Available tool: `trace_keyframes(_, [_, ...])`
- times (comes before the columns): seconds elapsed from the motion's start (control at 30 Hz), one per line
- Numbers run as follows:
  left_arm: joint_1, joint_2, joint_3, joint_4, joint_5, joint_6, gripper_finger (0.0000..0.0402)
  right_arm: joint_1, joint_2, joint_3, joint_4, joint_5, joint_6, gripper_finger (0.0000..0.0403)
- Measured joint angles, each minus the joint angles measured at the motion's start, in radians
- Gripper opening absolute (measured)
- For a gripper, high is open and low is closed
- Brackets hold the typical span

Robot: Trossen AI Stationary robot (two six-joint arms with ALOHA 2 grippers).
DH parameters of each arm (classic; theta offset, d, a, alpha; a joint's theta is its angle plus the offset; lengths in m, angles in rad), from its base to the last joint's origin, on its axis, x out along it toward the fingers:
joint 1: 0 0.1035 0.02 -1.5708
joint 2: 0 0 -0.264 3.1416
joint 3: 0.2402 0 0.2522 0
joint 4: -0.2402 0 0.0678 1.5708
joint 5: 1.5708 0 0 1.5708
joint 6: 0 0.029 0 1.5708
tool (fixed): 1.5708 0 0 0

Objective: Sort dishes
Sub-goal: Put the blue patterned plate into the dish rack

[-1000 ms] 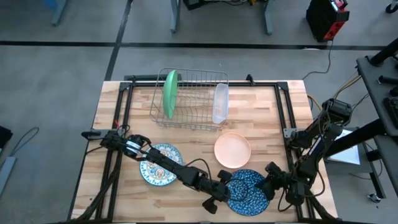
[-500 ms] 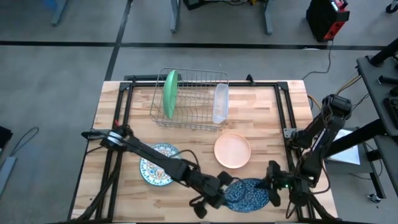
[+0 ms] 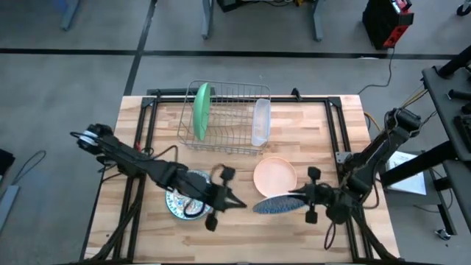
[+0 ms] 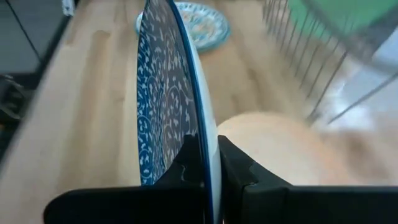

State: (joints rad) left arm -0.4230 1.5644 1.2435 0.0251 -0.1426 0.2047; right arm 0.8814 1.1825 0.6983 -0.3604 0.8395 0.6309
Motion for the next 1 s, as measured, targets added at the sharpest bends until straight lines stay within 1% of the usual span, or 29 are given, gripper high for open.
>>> trace_keyframes(0.1, [0.013, -0.079, -0.141, 0.159, -0.057, -0.065, 0.0003, -0.049, -0.032, 0.0, 0.072, 0.002, -0.193, 0.0])
trace_keyframes(0.17, [0.022, -0.117, -0.209, 0.248, -0.092, -0.106, 0.0013, -0.075, -0.056, 0.0, 0.128, -0.001, -0.317, 0.0])
trace_keyframes(0.27, [0.029, -0.136, -0.286, 0.375, -0.122, -0.141, 0.0037, -0.109, -0.089, 0.0, 0.208, -0.009, -0.485, 0.0])
trace_keyframes(0.33, [0.03, -0.131, -0.321, 0.419, -0.129, -0.146, 0.0061, -0.131, -0.104, 0.001, 0.266, -0.005, -0.59, 0.0001])
trace_keyframes(0.47, [0.042, -0.109, -0.328, 0.453, -0.14, -0.187, 0.0117, -0.177, -0.118, 0.001, 0.349, -0.002, -0.74, 0.0001])
trace_keyframes(0.57, [0.044, -0.08, -0.323, 0.45, -0.151, -0.196, 0.016, -0.206, -0.121, 0.002, 0.378, -0.004, -0.802, 0.0001])
trace_keyframes(0.63, [0.042, -0.065, -0.316, 0.447, -0.201, -0.2, 0.0185, -0.22, -0.121, 0.002, 0.396, -0.004, -0.837, 0.0001])
trace_keyframes(0.7, [0.042, -0.056, -0.309, 0.454, -0.275, -0.207, 0.0206, -0.229, -0.121, 0.002, 0.414, -0.004, -0.867, 0.0001])
trace_keyframes(0.77, [0.044, -0.045, -0.306, 0.454, -0.319, -0.209, 0.0222, -0.236, -0.121, 0.002, 0.441, -0.006, -0.896, 0.0001])
trace_keyframes(0.87, [0.044, -0.03, -0.306, 0.45, -0.319, -0.21, 0.0237, -0.248, -0.121, 0.002, 0.478, -0.01, -0.931, 0.0001])
trace_keyframes(1.0, [0.044, -0.021, -0.306, 0.457, -0.319, -0.227, 0.0242, -0.266, -0.121, 0.002, 0.524, -0.01, -0.972, 0.0001])
